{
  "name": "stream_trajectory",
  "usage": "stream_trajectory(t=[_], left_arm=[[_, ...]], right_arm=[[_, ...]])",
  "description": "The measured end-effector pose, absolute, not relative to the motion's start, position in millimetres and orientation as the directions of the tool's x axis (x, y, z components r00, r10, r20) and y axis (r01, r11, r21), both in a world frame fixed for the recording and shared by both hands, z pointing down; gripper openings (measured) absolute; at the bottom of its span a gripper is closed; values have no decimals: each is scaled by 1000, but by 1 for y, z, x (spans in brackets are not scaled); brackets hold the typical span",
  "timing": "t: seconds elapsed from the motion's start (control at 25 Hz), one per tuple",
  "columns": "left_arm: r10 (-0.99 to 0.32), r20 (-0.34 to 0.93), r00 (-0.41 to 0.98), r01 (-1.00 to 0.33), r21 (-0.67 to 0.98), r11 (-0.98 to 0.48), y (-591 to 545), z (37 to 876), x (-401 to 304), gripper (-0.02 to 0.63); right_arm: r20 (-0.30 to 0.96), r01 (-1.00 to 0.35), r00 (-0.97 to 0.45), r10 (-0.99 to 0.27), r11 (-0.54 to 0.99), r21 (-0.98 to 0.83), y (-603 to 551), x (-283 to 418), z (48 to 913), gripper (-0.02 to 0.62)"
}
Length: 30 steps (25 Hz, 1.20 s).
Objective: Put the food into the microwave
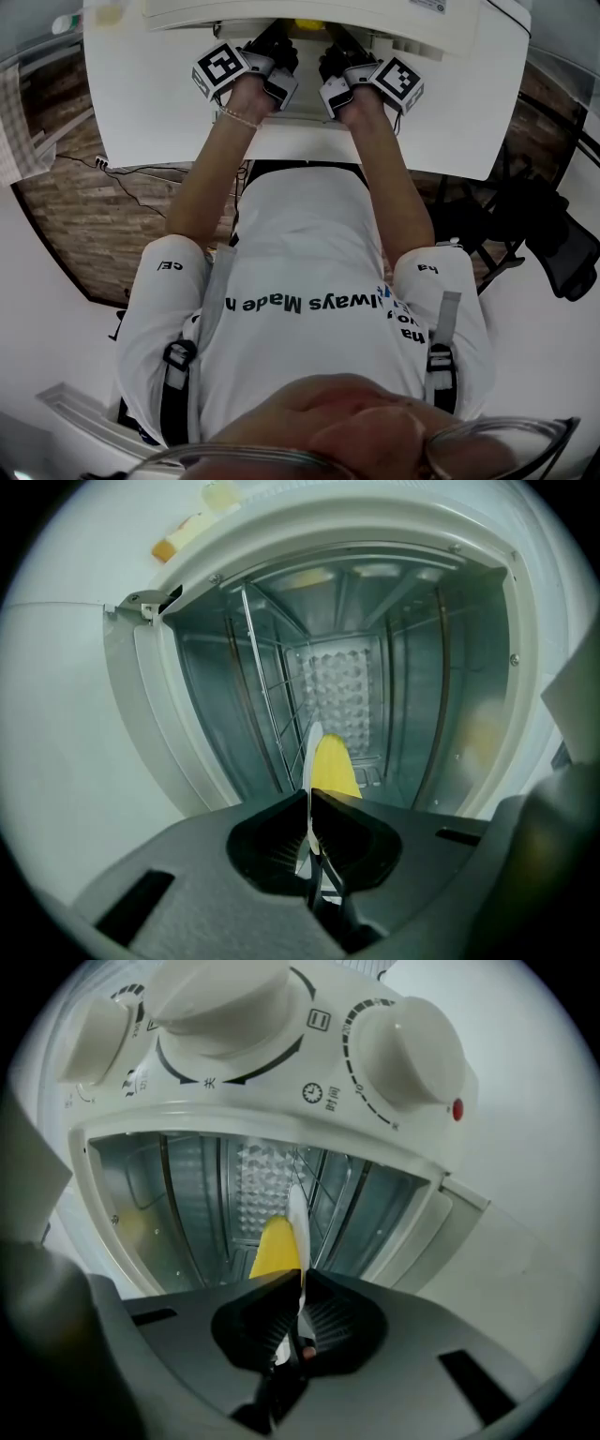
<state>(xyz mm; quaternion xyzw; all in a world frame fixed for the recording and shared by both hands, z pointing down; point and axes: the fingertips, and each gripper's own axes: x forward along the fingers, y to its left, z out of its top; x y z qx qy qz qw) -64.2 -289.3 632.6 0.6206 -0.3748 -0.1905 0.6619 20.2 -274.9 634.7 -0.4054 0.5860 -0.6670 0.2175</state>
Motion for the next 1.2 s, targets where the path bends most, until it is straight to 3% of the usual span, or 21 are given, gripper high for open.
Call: stream_trajectory(t=[0.16, 0.28, 0.6, 0.88, 1.2], left_arm=[[-721, 251, 646, -218, 966, 140, -287, 629, -65, 18], [-723, 255, 642, -227, 964, 138, -278, 626, -66, 81], [-735, 251, 630, -246, 962, 117, -247, 607, -76, 81], [-716, 177, 676, -314, 947, -62, -231, 549, -70, 28], [-688, 113, 717, -398, 876, -271, -211, 482, -61, 20]], right_arm=[[286, -204, -584, -760, -204, -958, -275, 21, 633, 33], [286, -209, -585, -759, -200, -957, -268, 27, 628, 72], [308, -301, -595, -743, -150, -942, -248, 41, 614, 71], [263, -419, -626, -734, 33, -907, -235, 53, 562, 67], [196, -537, -662, -724, 276, -797, -213, 57, 489, 43]])
